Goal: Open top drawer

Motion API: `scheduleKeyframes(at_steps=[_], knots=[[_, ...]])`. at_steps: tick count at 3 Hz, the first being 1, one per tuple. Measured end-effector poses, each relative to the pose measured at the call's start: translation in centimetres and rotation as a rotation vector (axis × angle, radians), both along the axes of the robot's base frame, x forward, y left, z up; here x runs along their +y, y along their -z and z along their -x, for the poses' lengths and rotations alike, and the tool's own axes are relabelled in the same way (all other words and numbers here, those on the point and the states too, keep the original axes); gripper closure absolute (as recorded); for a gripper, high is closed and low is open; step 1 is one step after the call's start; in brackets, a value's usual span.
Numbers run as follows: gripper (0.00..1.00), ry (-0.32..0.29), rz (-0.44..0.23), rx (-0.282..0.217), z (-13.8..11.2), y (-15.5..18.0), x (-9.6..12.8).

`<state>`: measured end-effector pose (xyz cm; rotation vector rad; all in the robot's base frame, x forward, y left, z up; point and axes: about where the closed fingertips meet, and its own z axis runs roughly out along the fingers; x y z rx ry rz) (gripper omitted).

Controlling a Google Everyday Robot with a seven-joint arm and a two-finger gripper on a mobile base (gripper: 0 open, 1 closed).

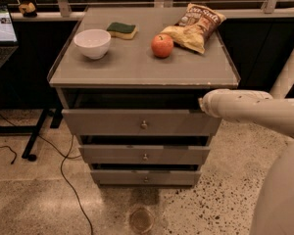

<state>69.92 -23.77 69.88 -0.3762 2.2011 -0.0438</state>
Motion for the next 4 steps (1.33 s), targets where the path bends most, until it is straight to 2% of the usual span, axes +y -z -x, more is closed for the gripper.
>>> scheduleKeyframes(at_steps=[2, 4], knots=[[1.00, 0.032, 0.036, 0.084, 0.3, 2.8, -1.8], [1.00, 0.028, 0.032, 0.098, 0.6, 2.4, -2.0]])
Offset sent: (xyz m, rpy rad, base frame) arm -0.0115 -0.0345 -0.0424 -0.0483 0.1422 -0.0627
